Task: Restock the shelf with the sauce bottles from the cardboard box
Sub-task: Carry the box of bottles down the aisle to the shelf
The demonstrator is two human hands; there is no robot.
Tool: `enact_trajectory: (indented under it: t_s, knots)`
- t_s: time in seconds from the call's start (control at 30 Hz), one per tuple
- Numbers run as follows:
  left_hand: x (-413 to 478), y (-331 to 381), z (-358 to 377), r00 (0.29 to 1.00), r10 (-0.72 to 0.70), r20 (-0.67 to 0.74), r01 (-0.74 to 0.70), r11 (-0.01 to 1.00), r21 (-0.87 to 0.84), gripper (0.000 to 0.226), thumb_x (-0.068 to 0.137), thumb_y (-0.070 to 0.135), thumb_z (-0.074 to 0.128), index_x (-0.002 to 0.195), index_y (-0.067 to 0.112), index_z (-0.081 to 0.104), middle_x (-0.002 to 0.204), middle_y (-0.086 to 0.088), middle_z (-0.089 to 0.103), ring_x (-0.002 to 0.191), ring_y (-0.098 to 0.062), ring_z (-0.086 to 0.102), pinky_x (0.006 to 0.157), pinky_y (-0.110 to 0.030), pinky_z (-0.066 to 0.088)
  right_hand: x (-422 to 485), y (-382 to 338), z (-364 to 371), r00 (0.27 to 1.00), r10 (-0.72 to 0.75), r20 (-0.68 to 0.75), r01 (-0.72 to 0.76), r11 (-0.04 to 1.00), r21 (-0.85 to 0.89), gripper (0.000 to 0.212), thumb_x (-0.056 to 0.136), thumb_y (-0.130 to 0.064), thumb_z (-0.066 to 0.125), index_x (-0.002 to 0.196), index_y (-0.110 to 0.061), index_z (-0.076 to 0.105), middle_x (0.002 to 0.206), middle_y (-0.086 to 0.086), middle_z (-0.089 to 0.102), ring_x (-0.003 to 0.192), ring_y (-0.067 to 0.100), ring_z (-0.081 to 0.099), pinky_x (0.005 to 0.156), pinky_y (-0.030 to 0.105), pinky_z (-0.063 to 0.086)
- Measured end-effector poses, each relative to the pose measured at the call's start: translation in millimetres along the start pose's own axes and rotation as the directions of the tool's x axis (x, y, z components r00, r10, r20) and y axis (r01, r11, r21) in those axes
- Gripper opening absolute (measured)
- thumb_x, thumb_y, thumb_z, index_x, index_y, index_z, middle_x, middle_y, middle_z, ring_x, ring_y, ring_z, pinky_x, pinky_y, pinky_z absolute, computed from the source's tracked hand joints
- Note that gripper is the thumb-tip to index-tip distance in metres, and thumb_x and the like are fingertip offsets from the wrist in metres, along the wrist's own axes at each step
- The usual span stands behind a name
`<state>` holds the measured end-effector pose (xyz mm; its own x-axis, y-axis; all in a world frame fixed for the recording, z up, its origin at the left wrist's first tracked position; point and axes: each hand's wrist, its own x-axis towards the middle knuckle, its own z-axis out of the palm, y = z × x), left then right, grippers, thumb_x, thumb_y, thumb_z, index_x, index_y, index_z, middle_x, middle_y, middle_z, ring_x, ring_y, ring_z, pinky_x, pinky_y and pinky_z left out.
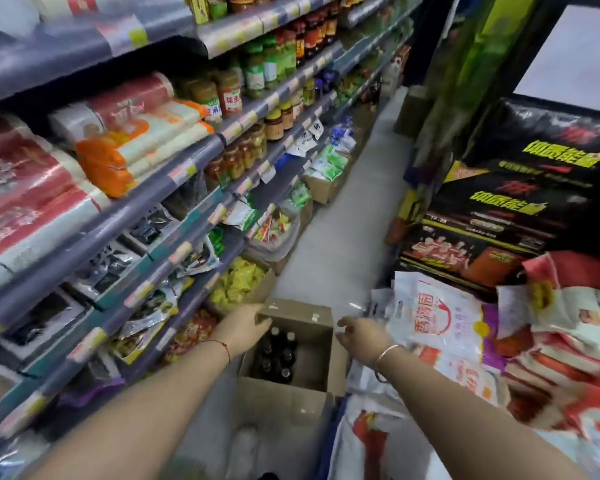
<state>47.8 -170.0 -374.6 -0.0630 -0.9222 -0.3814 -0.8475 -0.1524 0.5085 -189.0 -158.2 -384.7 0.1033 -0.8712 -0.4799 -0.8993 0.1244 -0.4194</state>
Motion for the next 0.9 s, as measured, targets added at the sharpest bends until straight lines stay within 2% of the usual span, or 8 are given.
enact_trajectory:
  t_s: [0.23,0.33,0.4,0.5,0.63,0.67,0.77,0.9]
  knots:
    - [104.5,-62.3,-2.1,0.979,0.098,0.179,-0.104,0.994,0.026,0.030,0.092,0.021,0.055,0.117,0.009,0.063,0.117,-0.015,0.066,0.111,-0.032,0.060,0.086,-0.030,0.045,72.5,-25.2,50.6,0.979,0.198,0.049,-0.203,0.974,0.103,0.031,0.095,-0.022,0.046,0.119,-0.010,0.060,0.118,0.015,0.066,0.110,0.031,0.059,0.091,0.031,0.043]
    - [137.3,-87.2,11.5,0.971,0.092,0.221,-0.108,0.992,0.060,0.033,0.092,0.021,0.054,0.121,0.007,0.060,0.124,-0.017,0.062,0.117,-0.032,0.057,0.094,-0.032,0.043,105.3,-22.6,75.9,0.968,0.242,0.061,-0.249,0.960,0.132,0.029,0.094,-0.024,0.047,0.117,-0.011,0.061,0.115,0.014,0.068,0.108,0.031,0.061,0.087,0.031,0.044]
    - [161.5,-106.5,26.6,0.974,0.080,0.211,-0.088,0.996,0.029,0.037,0.092,0.022,0.054,0.126,0.007,0.057,0.129,-0.016,0.060,0.120,-0.030,0.054,0.098,-0.031,0.041,127.9,-15.3,92.2,0.964,0.256,0.066,-0.263,0.950,0.170,0.028,0.095,-0.023,0.048,0.117,-0.011,0.060,0.116,0.013,0.067,0.108,0.029,0.060,0.088,0.030,0.044]
    - [195.8,-140.6,60.5,0.987,0.005,0.158,0.014,0.993,-0.119,0.043,0.090,0.028,0.059,0.129,0.012,0.055,0.130,-0.010,0.060,0.119,-0.025,0.056,0.102,-0.033,0.043,156.6,6.3,124.2,0.951,0.303,0.064,-0.310,0.926,0.215,0.031,0.094,-0.024,0.049,0.122,-0.015,0.058,0.120,0.010,0.065,0.110,0.026,0.060,0.093,0.031,0.044]
    - [239.0,-210.5,136.7,0.990,-0.137,0.030,0.140,0.943,-0.303,0.039,0.078,0.048,0.064,0.115,0.034,0.060,0.109,-0.001,0.070,0.103,-0.022,0.064,0.093,-0.039,0.051,187.1,48.6,182.2,0.904,0.423,0.062,-0.411,0.822,0.393,0.036,0.093,-0.029,0.053,0.128,-0.020,0.054,0.126,0.007,0.062,0.112,0.022,0.059,0.093,0.031,0.045]
    - [245.9,-220.3,154.6,0.988,-0.154,0.019,0.151,0.926,-0.345,0.037,0.079,0.044,0.066,0.114,0.033,0.061,0.107,-0.001,0.069,0.104,-0.024,0.064,0.093,-0.037,0.051,196.1,60.8,198.6,0.898,0.436,0.056,-0.415,0.802,0.429,0.037,0.093,-0.028,0.053,0.129,-0.021,0.053,0.128,0.007,0.060,0.113,0.022,0.058,0.092,0.030,0.045]
    - [262.4,-243.0,205.4,0.983,-0.182,0.001,0.164,0.885,-0.436,0.042,0.085,0.016,0.067,0.125,0.009,0.058,0.121,-0.013,0.062,0.117,-0.028,0.056,0.095,-0.030,0.042,224.6,97.8,250.0,0.896,0.443,0.016,-0.402,0.798,0.450,0.041,0.093,-0.029,0.053,0.133,-0.024,0.047,0.139,0.007,0.049,0.123,0.024,0.050,0.099,0.033,0.041]
    - [290.3,-291.1,267.0,0.979,-0.204,-0.009,0.174,0.853,-0.491,0.060,0.084,0.013,0.069,0.138,0.008,0.043,0.140,-0.015,0.046,0.132,-0.028,0.043,0.108,-0.037,0.036,265.3,143.1,315.3,0.911,0.411,-0.024,-0.365,0.834,0.415,0.055,0.093,-0.032,0.052,0.143,-0.031,0.028,0.151,0.007,0.031,0.133,0.027,0.041,0.109,0.045,0.039]
